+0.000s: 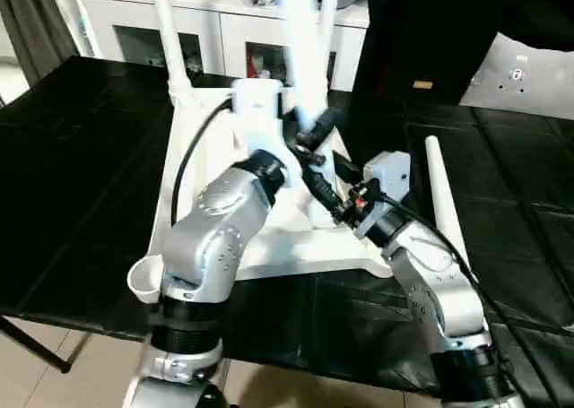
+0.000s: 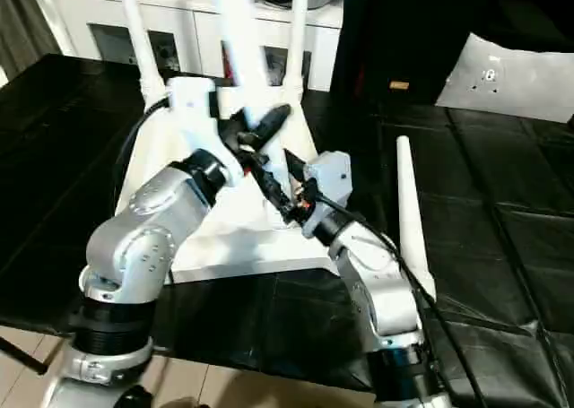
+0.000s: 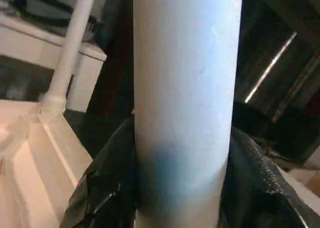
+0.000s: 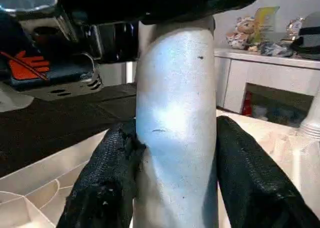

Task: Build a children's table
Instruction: Pick table leg

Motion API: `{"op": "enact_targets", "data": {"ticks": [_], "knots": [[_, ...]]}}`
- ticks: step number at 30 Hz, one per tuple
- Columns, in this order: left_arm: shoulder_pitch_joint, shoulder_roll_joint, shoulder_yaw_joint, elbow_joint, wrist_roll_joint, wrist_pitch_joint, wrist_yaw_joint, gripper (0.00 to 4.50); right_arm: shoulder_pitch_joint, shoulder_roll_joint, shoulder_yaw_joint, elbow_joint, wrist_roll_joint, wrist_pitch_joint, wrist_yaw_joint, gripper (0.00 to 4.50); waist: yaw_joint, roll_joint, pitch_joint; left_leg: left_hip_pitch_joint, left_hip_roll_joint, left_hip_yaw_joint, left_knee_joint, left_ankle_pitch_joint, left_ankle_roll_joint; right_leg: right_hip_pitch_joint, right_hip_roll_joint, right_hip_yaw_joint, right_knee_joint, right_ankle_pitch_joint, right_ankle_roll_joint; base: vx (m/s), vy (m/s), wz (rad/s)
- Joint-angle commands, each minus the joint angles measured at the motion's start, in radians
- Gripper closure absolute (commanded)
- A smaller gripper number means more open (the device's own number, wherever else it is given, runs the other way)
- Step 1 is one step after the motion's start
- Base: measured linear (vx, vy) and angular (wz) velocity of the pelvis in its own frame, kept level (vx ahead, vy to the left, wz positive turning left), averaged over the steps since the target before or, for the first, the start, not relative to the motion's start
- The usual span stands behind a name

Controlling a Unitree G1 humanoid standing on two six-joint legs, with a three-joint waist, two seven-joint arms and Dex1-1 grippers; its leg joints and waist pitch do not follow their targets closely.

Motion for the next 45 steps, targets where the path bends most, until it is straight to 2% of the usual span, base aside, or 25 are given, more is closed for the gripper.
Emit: {"op": "enact_targets", "data": {"ticks": [1,2,3,7,12,13,14,15,17,18,19,21,23,26,27,30,31,32,36,40,45], "knots": [[-0.040,0.006,0.012,-0.007,-0.030,0.003,-0.008,2.65,-0.022,-0.010,-0.002,-0.014,0.013,0.019,0.007,1.93,0.000,-0.002,-0.074,0.008,0.053,-0.023,-0.066,-0.201,0.039,0.054,-0.088,0.056,-0.086,-0.353,-0.081,0.000,0.000,0.00],[-0.046,0.010,0.024,-0.002,-0.036,0.006,-0.011,2.65,-0.023,-0.012,-0.009,-0.025,0.040,0.046,0.019,1.93,0.000,-0.002,-0.075,0.009,0.053,-0.023,-0.066,-0.199,0.040,0.055,-0.087,0.056,-0.086,-0.349,-0.080,0.000,0.000,0.00],[-0.052,0.010,0.042,0.003,-0.046,0.011,-0.010,2.65,-0.025,-0.019,-0.012,-0.032,0.048,0.056,0.024,1.66,0.000,0.001,-0.074,0.010,0.054,-0.023,-0.066,-0.202,0.040,0.054,-0.088,0.057,-0.086,-0.346,-0.080,0.000,0.000,0.00],[-0.064,0.027,0.070,0.020,-0.059,0.022,-0.025,2.65,-0.033,-0.037,-0.028,-0.042,0.065,0.072,0.034,1.37,0.001,-0.002,-0.075,0.009,0.051,-0.021,-0.064,-0.193,0.039,0.055,-0.087,0.057,-0.086,-0.337,-0.082,0.000,0.000,0.00],[-0.091,0.068,0.113,0.042,-0.093,0.051,-0.041,2.65,-0.039,-0.047,-0.092,-0.074,0.150,0.127,0.037,0.92,0.002,-0.001,-0.078,0.011,0.054,-0.023,-0.065,-0.172,0.042,0.055,-0.086,0.057,-0.079,-0.302,-0.092,0.000,0.000,0.00],[-0.096,0.080,0.120,0.046,-0.109,0.064,-0.052,2.65,-0.043,-0.049,-0.118,-0.084,0.188,0.171,0.026,0.80,0.003,-0.005,-0.078,0.011,0.053,-0.022,-0.064,-0.163,0.044,0.057,-0.087,0.058,-0.077,-0.291,-0.097,0.000,0.000,0.00],[-0.105,0.102,0.132,0.050,-0.139,0.094,-0.083,2.65,-0.055,-0.061,-0.162,-0.103,0.265,0.244,0.020,0.80,0.005,-0.003,-0.079,0.011,0.053,-0.022,-0.064,-0.161,0.045,0.057,-0.088,0.058,-0.076,-0.287,-0.101,0.000,0.000,0.00],[-0.108,0.111,0.136,0.050,-0.149,0.105,-0.095,2.65,-0.060,-0.067,-0.180,-0.110,0.294,0.269,0.018,0.70,0.005,-0.002,-0.079,0.015,0.052,-0.021,-0.064,-0.160,0.048,0.056,-0.086,0.057,-0.075,-0.286,-0.105,0.000,0.000,0.00],[-0.116,0.139,0.144,0.048,-0.182,0.147,-0.134,2.65,-0.077,-0.097,-0.215,-0.114,0.353,0.336,0.029,0.53,0.006,-0.001,-0.079,0.012,0.052,-0.021,-0.063,-0.150,0.041,0.057,-0.086,0.057,-0.073,-0.276,-0.109,0.000,0.000,0.00],[-0.117,0.146,0.146,0.046,-0.191,0.156,-0.144,2.65,-0.080,-0.105,-0.221,-0.115,0.363,0.347,0.035,0.43,0.005,-0.004,-0.078,0.013,0.050,-0.019,-0.063,-0.150,0.042,0.057,-0.085,0.057,-0.074,-0.278,-0.109,0.000,0.000,0.00],[-0.122,0.166,0.151,0.043,-0.217,0.183,-0.174,2.65,-0.092,-0.130,-0.243,-0.112,0.400,0.390,0.048,0.34,0.007,0.000,-0.078,0.013,0.049,-0.019,-0.062,-0.149,0.040,0.056,-0.086,0.057,-0.075,-0.286,-0.110,0.000,0.000,0.00],[-0.125,0.176,0.155,0.042,-0.233,0.197,-0.188,2.65,-0.099,-0.143,-0.256,-0.109,0.419,0.414,0.051,0.18,0.007,-0.001,-0.079,0.013,0.048,-0.017,-0.060,-0.144,0.037,0.057,-0.086,0.057,-0.074,-0.291,-0.110,0.000,0.000,0.00],[-0.133,0.201,0.159,0.033,-0.278,0.228,-0.239,2.65,-0.108,-0.181,-0.273,-0.111,0.460,0.458,0.090,0.03,0.008,-0.005,-0.078,0.011,0.047,-0.016,-0.060,-0.138,0.038,0.058,-0.087,0.056,-0.077,-0.310,-0.105,0.000,0.000,0.00],[-0.143,0.234,0.145,0.025,-0.298,0.239,-0.296,2.65,-0.112,-0.228,-0.260,-0.124,0.471,0.503,0.134,0.00,0.011,-0.005,-0.079,0.012,0.047,-0.016,-0.059,-0.134,0.038,0.058,-0.086,0.055,-0.079,-0.325,-0.100,0.000,0.000,0.00],[-0.148,0.261,0.125,0.019,-0.299,0.240,-0.343,2.65,-0.108,-0.272,-0.228,-0.142,0.468,0.527,0.183,0.00,0.012,-0.013,-0.079,0.011,0.048,-0.015,-0.059,-0.130,0.038,0.059,-0.086,0.055,-0.079,-0.332,-0.093,0.000,0.000,0.00],[-0.151,0.283,0.108,0.012,-0.302,0.244,-0.386,2.65,-0.101,-0.309,-0.198,-0.159,0.465,0.544,0.230,0.00,0.015,-0.009,-0.078,0.011,0.050,-0.016,-0.060,-0.124,0.037,0.058,-0.088,0.057,-0.077,-0.338,-0.083,0.000,0.000,0.00],[-0.154,0.311,0.086,-0.006,-0.321,0.247,-0.458,2.65,-0.094,-0.352,-0.167,-0.186,0.490,0.575,0.297,0.00,0.017,-0.013,-0.078,0.011,0.046,-0.016,-0.059,-0.125,0.042,0.059,-0.088,0.055,-0.080,-0.354,-0.081,0.000,0.000,0.00],[-0.155,0.318,0.081,-0.011,-0.326,0.248,-0.476,2.65,-0.092,-0.363,-0.160,-0.193,0.497,0.583,0.314,0.00,0.020,-0.011,-0.077,0.011,0.050,-0.016,-0.060,-0.120,0.044,0.059,-0.089,0.058,-0.079,-0.355,-0.078,0.000,0.000,0.00],[-0.166,0.346,0.058,-0.033,-0.357,0.264,-0.556,2.65,-0.100,-0.406,-0.131,-0.214,0.540,0.631,0.392,0.00,0.024,-0.012,-0.076,0.013,0.050,-0.016,-0.059,-0.131,0.040,0.056,-0.090,0.055,-0.081,-0.379,-0.088,0.000,0.000,0.00],[-0.178,0.347,0.063,-0.029,-0.389,0.281,-0.574,2.65,-0.114,-0.418,-0.119,-0.217,0.555,0.653,0.416,0.00,0.028,-0.012,-0.076,0.014,0.050,-0.015,-0.058,-0.139,0.029,0.055,-0.089,0.054,-0.083,-0.398,-0.083,0.000,0.000,0.00],[-0.176,0.383,0.004,-0.044,-0.359,0.259,-0.644,2.65,-0.129,-0.443,-0.079,-0.224,0.538,0.657,0.457,0.00,0.029,-0.013,-0.077,0.014,0.051,-0.018,-0.059,-0.139,0.023,0.054,-0.090,0.055,-0.083,-0.410,-0.065,0.000,0.000,0.00]]}}
